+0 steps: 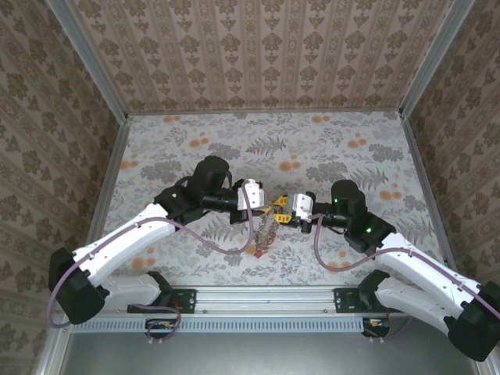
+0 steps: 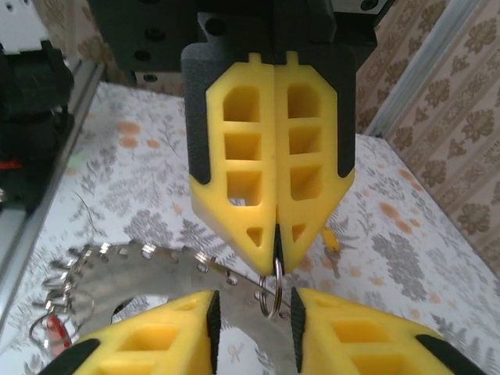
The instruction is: Put the keys on the keyring
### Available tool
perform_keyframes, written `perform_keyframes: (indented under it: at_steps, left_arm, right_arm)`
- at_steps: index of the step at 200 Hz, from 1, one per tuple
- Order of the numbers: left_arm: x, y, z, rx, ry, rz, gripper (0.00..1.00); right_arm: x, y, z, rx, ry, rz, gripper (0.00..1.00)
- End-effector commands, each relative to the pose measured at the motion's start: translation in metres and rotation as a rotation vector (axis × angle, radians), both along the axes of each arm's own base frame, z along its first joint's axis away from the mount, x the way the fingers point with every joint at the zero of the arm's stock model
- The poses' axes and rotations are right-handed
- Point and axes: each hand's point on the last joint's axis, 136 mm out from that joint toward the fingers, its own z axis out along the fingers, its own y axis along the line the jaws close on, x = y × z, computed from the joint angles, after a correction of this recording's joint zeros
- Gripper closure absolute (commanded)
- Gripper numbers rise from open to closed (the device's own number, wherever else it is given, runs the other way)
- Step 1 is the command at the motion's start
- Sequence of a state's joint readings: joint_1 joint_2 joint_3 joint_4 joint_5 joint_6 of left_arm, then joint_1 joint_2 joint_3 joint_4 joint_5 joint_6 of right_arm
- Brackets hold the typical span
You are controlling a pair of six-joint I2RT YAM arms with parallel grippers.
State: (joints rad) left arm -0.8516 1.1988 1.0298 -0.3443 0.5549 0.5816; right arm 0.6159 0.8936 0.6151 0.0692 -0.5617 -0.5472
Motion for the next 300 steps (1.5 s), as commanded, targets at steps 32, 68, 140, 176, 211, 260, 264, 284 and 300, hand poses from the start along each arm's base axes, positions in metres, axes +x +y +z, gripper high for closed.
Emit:
perform_keyframes:
  at_steps: [32, 68, 140, 176, 211, 260, 264, 284, 300]
  left_arm:
    - [0.008, 0.007, -0.003, 0.115, 0.010, 0.055, 1.00]
    - [0.004, 0.001, -0.002, 0.088, 0.039, 0.029, 1.00]
    - [-0.003, -0.003, -0.002, 0.077, 0.093, -0.006, 1.00]
    - [0.000, -0.006, -0.001, 0.070, 0.097, -0.001, 1.00]
    - [0.001, -0.007, 0.000, 0.060, 0.101, 0.003, 1.00]
    - [0.000, -0.009, -0.001, 0.053, 0.118, -0.004, 1.00]
    - [0.000, -0.010, 0.000, 0.050, 0.117, -0.006, 1.00]
    - [0.001, -0.010, 0.000, 0.048, 0.117, -0.006, 1.00]
    - [0.001, -0.009, 0.001, 0.046, 0.115, -0.003, 1.00]
  right_arm:
    - [0.001, -0.003, -0.005, -0.059, 0.035, -0.017, 0.67]
    - [0.006, 0.005, 0.000, -0.022, 0.066, -0.008, 0.68]
    - [0.010, 0.010, -0.004, -0.001, 0.105, -0.011, 0.68]
    - [0.011, 0.013, -0.006, 0.006, 0.120, -0.004, 0.71]
    - [0.010, 0.014, -0.014, -0.003, 0.144, 0.000, 0.72]
    - [0.010, 0.016, -0.026, -0.011, 0.173, 0.002, 0.83]
    - [0.010, 0.016, -0.027, -0.010, 0.178, 0.004, 0.84]
    - [0.011, 0.017, -0.030, -0.007, 0.193, 0.003, 0.84]
    - [0.012, 0.018, -0.032, -0.007, 0.197, 0.003, 0.97]
